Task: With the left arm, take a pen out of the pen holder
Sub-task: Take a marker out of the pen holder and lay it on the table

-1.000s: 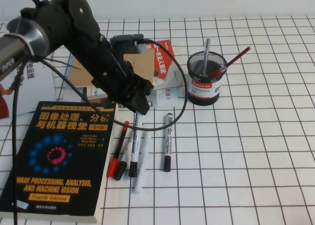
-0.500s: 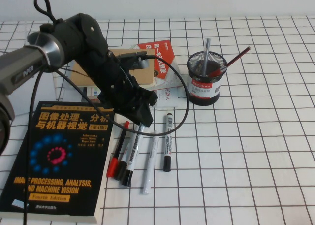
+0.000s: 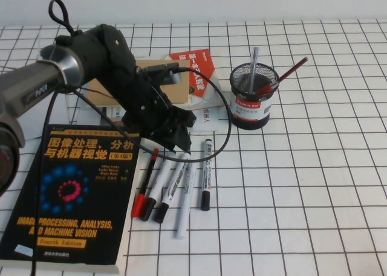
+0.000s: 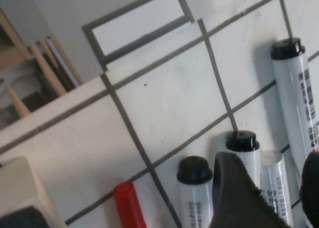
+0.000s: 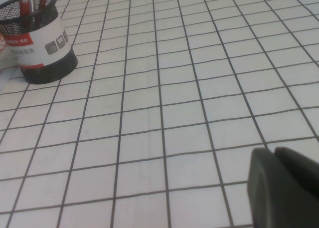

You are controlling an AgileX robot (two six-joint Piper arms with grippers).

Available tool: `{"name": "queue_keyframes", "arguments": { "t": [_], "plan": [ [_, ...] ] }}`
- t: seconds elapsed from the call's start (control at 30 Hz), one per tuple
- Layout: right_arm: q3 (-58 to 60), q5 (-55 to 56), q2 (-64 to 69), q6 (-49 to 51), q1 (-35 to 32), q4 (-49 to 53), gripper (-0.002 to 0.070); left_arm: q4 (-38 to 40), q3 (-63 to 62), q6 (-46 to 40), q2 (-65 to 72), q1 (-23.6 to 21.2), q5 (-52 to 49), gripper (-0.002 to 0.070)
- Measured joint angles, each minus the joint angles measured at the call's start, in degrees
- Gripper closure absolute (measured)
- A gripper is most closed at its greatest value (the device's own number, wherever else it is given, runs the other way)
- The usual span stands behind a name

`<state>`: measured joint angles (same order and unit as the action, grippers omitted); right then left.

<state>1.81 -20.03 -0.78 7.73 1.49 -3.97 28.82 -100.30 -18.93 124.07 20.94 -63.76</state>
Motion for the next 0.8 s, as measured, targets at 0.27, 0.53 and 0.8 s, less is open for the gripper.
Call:
{"name": "queue_keyframes", "arguments": {
  "t": [0.27, 0.53, 0.8],
  "plan": [
    [0.0, 0.0, 0.0, 0.0, 0.0, 0.0, 0.0693, 0.0, -1.6, 0.1, 0.1, 0.0, -2.2, 0.0399],
    [0.0, 0.0, 0.0, 0.0, 0.0, 0.0, 0.0692, 4.7, -10.9, -5.5, -3.0, 0.0, -5.4, 0.0613],
    [0.0, 0.0, 0.0, 0.0, 0.0, 0.0, 0.0693, -4.2, -11.1, -6.4, -14.4, 0.0, -6.8, 0.0671]
  ]
}}
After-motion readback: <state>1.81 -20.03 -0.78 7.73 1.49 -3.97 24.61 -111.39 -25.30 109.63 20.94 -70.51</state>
